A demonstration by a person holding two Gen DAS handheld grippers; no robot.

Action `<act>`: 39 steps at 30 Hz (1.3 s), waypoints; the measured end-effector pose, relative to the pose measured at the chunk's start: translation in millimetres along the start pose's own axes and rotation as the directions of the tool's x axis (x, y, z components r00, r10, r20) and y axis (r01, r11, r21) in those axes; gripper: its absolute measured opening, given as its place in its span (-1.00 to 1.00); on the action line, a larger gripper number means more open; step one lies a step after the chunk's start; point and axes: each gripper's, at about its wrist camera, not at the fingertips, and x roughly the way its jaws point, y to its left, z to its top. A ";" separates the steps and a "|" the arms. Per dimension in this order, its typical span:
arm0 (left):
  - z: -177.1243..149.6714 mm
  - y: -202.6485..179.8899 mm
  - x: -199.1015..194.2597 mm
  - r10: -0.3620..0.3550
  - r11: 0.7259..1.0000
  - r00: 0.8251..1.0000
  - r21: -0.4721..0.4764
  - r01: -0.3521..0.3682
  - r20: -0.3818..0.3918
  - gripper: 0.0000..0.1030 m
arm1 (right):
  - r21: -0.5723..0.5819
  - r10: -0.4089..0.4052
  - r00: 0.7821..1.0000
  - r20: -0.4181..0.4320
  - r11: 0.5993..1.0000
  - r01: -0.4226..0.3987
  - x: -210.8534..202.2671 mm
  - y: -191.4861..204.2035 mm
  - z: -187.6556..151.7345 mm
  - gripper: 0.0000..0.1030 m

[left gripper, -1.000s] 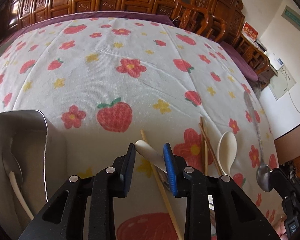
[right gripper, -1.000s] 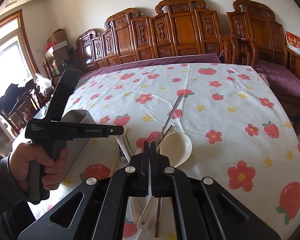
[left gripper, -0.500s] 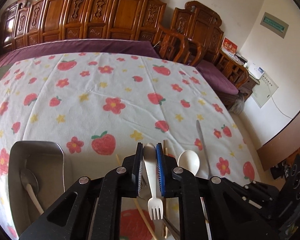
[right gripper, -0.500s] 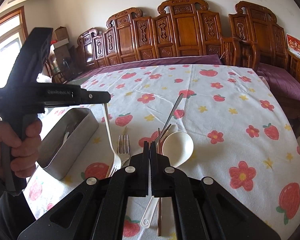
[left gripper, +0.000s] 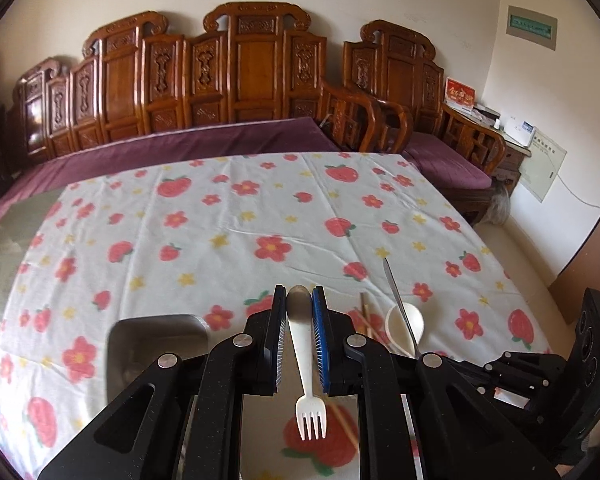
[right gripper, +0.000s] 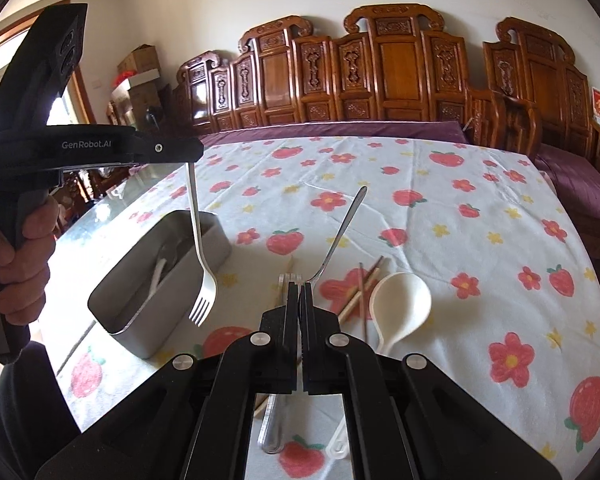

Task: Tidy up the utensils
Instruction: 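Lower the white plastic fork into the metal tray and open the left tool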

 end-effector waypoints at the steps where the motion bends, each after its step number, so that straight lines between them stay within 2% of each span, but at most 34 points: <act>1: -0.7 5.1 -5.6 0.008 1.000 1.000 -0.002 -0.008 0.007 -0.77 | -0.012 0.009 1.000 0.002 1.000 -0.009 -0.1 7.1 0.7 -0.96; 10: -4.7 49.1 -58.0 0.093 0.995 0.993 0.015 -0.094 0.071 -0.77 | -0.078 0.046 0.999 0.013 0.996 -0.045 -2.8 53.6 1.9 -0.96; 15: -13.2 74.9 -65.8 0.135 0.991 0.989 0.008 -0.136 0.068 -0.77 | -0.107 0.055 0.998 0.021 0.993 -0.052 -5.6 72.3 1.1 -0.96; 21: -36.2 102.0 -42.0 0.146 0.989 0.989 -0.018 -0.146 0.006 -0.77 | -0.121 0.060 0.998 0.009 0.991 -0.058 -2.4 80.9 -1.3 -0.96; 34: -66.8 121.3 25.3 0.144 0.988 0.983 -0.032 -0.148 -0.111 -0.76 | -0.110 0.066 0.998 -0.013 0.992 -0.067 3.7 80.2 -1.7 -0.96; 35: -68.5 122.4 26.7 0.143 0.988 0.983 -0.035 -0.148 -0.113 -0.72 | -0.112 0.066 0.998 -0.014 0.991 -0.068 4.1 81.0 -2.1 -0.96; 38: -75.3 126.0 26.3 0.140 0.989 0.984 -0.040 -0.145 -0.111 -0.37 | -0.113 0.070 0.997 -0.020 0.991 -0.072 5.4 83.9 -3.1 -0.96; 39: -76.7 126.1 25.3 0.143 0.988 0.984 -0.037 -0.147 -0.107 -0.33 | -0.114 0.071 0.997 -0.022 0.991 -0.073 6.2 84.9 -3.5 -0.96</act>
